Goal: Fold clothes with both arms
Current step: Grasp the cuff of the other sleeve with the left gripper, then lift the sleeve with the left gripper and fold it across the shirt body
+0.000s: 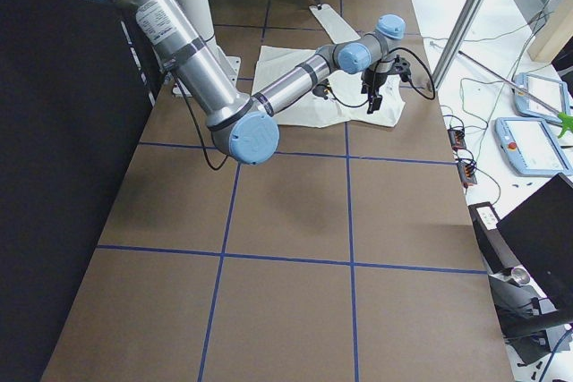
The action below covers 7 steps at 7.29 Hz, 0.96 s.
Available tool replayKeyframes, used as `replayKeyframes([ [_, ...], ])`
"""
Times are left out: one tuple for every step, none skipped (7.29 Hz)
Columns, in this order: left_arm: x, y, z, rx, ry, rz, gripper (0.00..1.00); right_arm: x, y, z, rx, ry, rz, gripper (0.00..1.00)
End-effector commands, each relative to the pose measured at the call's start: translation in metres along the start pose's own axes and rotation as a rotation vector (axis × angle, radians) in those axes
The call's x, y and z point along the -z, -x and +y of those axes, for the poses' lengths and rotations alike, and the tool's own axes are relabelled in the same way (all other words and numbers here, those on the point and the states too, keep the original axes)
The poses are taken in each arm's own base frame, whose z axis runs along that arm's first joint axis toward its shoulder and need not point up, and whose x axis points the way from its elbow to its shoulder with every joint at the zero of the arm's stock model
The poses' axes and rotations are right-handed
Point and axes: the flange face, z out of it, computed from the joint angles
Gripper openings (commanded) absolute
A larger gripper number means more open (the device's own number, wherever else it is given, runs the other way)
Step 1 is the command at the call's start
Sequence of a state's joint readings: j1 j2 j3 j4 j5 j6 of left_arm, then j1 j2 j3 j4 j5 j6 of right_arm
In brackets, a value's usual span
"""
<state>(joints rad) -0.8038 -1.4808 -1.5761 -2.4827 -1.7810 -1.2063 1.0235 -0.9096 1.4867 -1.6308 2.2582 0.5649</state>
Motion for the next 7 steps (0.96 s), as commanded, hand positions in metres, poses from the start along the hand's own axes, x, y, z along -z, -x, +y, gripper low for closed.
replayKeyframes([
  [0.003,-0.010,-0.004,0.001,0.003,-0.002,0.00,0.001,-0.001,0.000,-0.001,-0.001,-0.002,1.00],
  [0.013,-0.024,-0.007,0.001,0.004,0.000,0.00,0.001,-0.001,0.000,0.001,0.001,-0.004,1.00],
  [0.037,-0.051,-0.011,0.000,0.007,-0.004,0.00,0.002,-0.009,0.004,-0.008,0.011,-0.024,1.00],
  [0.061,-0.093,-0.024,0.005,0.013,-0.017,0.00,0.007,-0.033,0.024,-0.019,0.002,-0.026,1.00],
  [0.078,-0.145,-0.049,0.014,0.001,-0.013,0.00,0.012,-0.070,0.042,-0.043,-0.008,-0.015,1.00],
  [0.096,-0.208,-0.080,0.024,-0.014,-0.003,0.00,0.014,-0.103,0.066,-0.070,-0.015,0.002,1.00],
  [0.121,-0.280,-0.106,0.026,-0.020,0.007,0.00,0.018,-0.137,0.082,-0.108,-0.019,0.016,1.00],
])
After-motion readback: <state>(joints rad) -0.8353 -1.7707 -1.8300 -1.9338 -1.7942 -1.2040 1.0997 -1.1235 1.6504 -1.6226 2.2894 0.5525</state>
